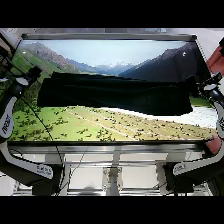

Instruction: Fold the clothes and pants, and hang the long-sleeved shirts on hangers.

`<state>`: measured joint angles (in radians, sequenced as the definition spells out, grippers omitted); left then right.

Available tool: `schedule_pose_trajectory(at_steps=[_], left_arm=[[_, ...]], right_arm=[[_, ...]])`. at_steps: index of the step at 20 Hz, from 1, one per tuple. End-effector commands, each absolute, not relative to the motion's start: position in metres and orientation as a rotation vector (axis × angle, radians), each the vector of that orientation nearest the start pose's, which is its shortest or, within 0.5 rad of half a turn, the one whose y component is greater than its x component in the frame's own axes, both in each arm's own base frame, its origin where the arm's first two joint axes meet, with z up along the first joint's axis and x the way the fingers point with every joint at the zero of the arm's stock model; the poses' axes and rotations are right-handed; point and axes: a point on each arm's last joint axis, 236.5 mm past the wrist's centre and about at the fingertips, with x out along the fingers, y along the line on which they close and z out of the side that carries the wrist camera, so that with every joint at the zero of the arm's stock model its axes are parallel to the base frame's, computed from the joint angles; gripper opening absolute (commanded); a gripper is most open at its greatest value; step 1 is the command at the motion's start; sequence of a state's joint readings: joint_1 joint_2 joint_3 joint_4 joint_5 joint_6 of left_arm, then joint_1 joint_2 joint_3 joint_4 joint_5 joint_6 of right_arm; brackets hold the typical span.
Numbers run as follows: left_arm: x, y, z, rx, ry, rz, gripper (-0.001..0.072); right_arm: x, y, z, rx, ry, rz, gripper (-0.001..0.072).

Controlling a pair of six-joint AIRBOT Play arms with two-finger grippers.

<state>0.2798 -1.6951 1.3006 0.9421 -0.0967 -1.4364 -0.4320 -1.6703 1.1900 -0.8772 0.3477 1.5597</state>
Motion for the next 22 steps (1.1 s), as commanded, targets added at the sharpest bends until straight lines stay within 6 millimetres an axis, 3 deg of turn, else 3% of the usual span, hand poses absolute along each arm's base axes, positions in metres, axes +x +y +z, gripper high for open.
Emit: schedule_pose_trajectory(at_steps=[1,4,5,6,7,8,10,11,17,19,22], left_arm=[[0.597,0.151,0.013,-0.556,0.406,0.322,0.0153],[0.596,0.154,0.013,-0.546,0.406,0.325,0.0156],[0.596,0.155,0.013,-0.535,0.408,0.323,0.0189],[0.596,0.154,0.011,-0.529,0.416,0.319,0.0231],[0.594,0.152,0.009,-0.532,0.430,0.314,0.0279],[0.592,0.151,0.005,-0.524,0.452,0.307,0.0308],[0.585,0.147,-0.006,-0.517,0.516,0.286,0.0312],[0.580,0.146,-0.011,-0.514,0.554,0.275,0.0385],[0.534,0.158,-0.008,-0.541,0.732,0.218,0.0384],[0.510,0.155,-0.005,-0.477,0.820,0.140,0.0384],[0.472,0.149,-0.010,-0.494,0.959,0.057,0.0384]], right_arm=[[0.529,-0.184,-0.057,0.850,0.612,-0.440,0.0027],[0.536,-0.192,-0.045,0.838,0.566,-0.446,0.0027],[0.539,-0.194,-0.040,0.829,0.553,-0.445,0.0029],[0.540,-0.196,-0.037,0.816,0.550,-0.443,0.0076],[0.541,-0.197,-0.036,0.805,0.552,-0.440,0.0186],[0.540,-0.197,-0.036,0.810,0.560,-0.437,0.0219],[0.534,-0.197,-0.037,0.828,0.607,-0.419,0.0461],[0.530,-0.197,-0.036,0.843,0.641,-0.404,0.0507],[0.496,-0.194,0.002,0.876,0.884,-0.255,0.0509],[0.479,-0.177,0.012,0.838,0.999,-0.175,0.0508],[0.453,-0.136,0.019,0.720,1.149,0.008,0.0508]])
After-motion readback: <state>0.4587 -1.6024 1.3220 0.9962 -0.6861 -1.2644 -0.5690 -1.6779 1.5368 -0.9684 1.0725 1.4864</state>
